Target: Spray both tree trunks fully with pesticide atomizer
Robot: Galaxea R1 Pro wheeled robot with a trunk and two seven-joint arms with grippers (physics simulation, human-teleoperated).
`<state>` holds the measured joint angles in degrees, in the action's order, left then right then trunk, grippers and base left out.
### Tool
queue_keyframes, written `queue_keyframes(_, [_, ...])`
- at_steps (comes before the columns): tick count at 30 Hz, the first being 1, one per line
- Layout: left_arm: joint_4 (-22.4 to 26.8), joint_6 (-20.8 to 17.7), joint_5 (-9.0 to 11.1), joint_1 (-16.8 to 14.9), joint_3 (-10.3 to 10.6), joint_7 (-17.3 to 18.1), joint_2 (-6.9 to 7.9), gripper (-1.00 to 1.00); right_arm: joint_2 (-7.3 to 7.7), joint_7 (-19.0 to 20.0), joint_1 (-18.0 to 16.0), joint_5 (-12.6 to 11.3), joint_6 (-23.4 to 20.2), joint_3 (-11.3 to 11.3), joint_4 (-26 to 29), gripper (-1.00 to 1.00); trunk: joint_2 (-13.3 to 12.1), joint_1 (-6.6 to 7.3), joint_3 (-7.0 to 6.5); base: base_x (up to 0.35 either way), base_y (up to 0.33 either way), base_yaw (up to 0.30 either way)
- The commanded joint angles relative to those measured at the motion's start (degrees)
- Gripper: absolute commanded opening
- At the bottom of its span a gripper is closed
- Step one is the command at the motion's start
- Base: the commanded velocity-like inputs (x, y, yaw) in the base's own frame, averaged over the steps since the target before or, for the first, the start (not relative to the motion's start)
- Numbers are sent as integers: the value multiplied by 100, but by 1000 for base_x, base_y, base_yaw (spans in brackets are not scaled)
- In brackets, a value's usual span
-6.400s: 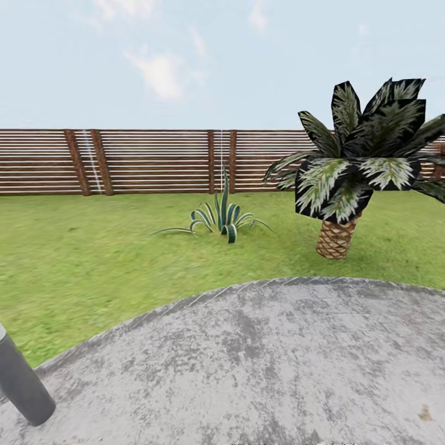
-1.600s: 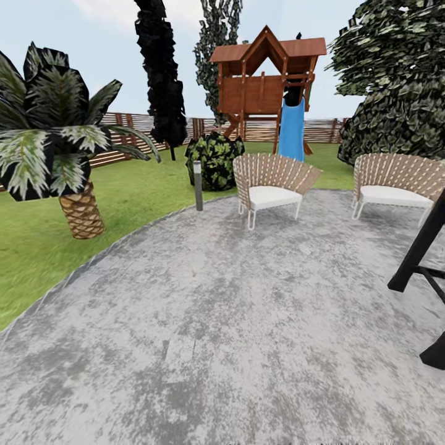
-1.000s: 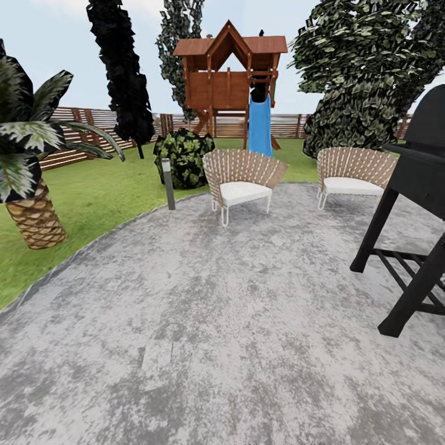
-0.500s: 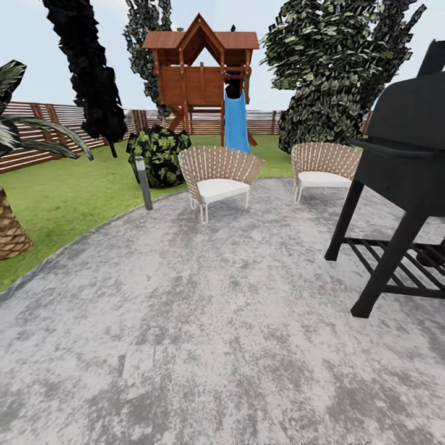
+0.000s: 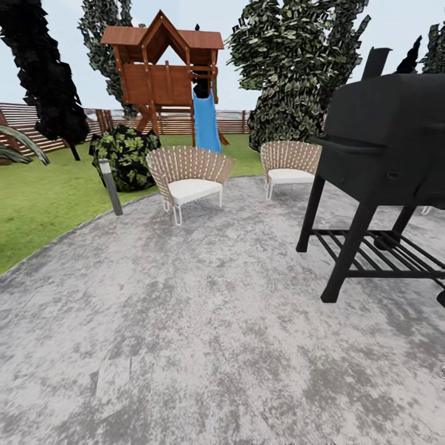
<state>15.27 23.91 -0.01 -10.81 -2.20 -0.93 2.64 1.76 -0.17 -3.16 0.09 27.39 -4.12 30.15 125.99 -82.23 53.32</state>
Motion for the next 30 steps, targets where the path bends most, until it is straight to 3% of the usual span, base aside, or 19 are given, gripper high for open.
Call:
queue_keyframes(1, [0, 0, -1, 0, 0, 1, 0, 100, 0, 0, 0, 0, 2, 0, 0, 100, 0, 0, 0, 0, 0, -300])
queue_keyframes(30, [0, -3, 8, 0, 0, -3, 0, 100, 0, 0, 0, 0, 2, 1, -6, 100, 0, 0, 0, 0, 0, -300])
